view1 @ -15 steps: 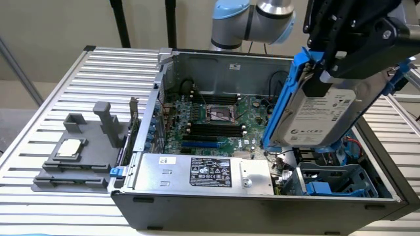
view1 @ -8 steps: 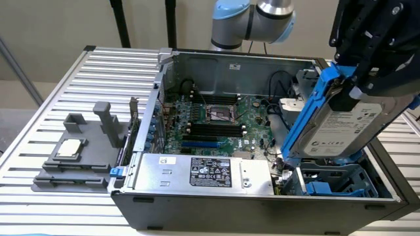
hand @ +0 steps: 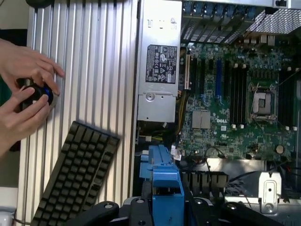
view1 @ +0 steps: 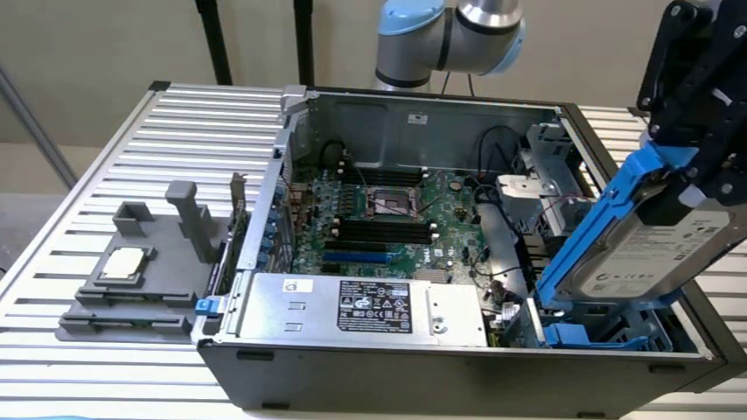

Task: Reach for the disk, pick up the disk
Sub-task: 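Pick up the disk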

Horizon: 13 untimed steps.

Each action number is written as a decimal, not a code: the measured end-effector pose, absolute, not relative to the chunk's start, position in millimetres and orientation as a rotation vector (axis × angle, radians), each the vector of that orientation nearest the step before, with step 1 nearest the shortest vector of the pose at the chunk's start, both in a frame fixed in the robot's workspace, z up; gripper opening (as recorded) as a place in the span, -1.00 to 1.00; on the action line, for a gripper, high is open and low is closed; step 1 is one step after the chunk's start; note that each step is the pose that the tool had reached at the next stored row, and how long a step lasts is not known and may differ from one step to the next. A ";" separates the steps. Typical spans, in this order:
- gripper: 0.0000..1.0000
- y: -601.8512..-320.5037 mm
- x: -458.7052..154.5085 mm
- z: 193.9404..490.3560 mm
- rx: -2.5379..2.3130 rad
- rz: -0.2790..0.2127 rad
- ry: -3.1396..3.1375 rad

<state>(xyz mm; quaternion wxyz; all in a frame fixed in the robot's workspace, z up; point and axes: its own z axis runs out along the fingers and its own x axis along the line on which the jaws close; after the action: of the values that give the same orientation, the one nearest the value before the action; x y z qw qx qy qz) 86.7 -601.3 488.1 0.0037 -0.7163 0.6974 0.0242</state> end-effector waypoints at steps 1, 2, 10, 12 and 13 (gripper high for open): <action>-0.35 -601.6 91.0 486.6 -2.245 0.076 2.186; -0.35 -601.7 95.6 485.0 -2.245 0.076 2.186; -0.35 -600.8 109.8 479.1 -2.245 0.076 2.186; -0.35 -599.8 110.3 479.0 -2.245 0.076 2.186; -0.35 -599.5 110.3 479.0 -2.245 0.076 2.186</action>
<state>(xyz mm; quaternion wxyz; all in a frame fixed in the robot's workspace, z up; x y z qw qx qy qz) 110.3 -599.5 479.0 0.0037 -0.7162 0.6974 0.0241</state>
